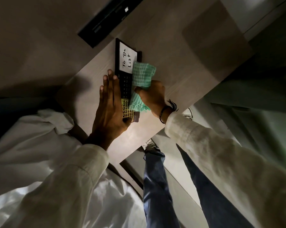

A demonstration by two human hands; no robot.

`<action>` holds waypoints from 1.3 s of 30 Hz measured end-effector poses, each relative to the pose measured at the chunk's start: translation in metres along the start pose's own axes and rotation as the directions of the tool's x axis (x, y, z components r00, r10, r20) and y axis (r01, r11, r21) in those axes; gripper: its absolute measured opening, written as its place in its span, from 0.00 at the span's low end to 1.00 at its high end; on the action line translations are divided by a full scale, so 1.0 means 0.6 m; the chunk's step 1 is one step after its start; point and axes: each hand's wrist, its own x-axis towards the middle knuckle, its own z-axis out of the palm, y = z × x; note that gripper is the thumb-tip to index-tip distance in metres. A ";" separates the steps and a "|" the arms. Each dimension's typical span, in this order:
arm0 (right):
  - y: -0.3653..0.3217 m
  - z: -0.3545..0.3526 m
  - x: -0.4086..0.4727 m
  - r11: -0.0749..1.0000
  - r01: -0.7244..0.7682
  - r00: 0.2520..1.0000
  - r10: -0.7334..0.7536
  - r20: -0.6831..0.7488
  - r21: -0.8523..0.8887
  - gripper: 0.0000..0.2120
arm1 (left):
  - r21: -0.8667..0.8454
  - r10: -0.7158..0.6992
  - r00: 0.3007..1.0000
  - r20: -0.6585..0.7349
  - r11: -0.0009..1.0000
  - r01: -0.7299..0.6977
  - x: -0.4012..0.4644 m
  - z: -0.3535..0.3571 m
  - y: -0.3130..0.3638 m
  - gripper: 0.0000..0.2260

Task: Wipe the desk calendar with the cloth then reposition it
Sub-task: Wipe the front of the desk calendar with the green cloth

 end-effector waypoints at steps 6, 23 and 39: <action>-0.020 0.011 -0.011 0.994 0.050 0.998 -0.052 0.022 0.093 0.07 | 0.008 -0.018 1.000 0.014 1.000 0.018 0.000 -0.002 0.000 0.59; -0.031 0.013 0.012 0.995 -0.005 0.999 0.002 0.036 0.097 0.06 | -0.029 -0.050 0.999 0.016 0.998 0.050 -0.004 -0.002 0.008 0.59; -0.020 -0.005 0.008 0.997 0.037 0.995 -0.042 0.089 0.064 0.09 | -0.027 -0.058 0.998 0.023 0.998 0.058 -0.003 -0.003 0.011 0.58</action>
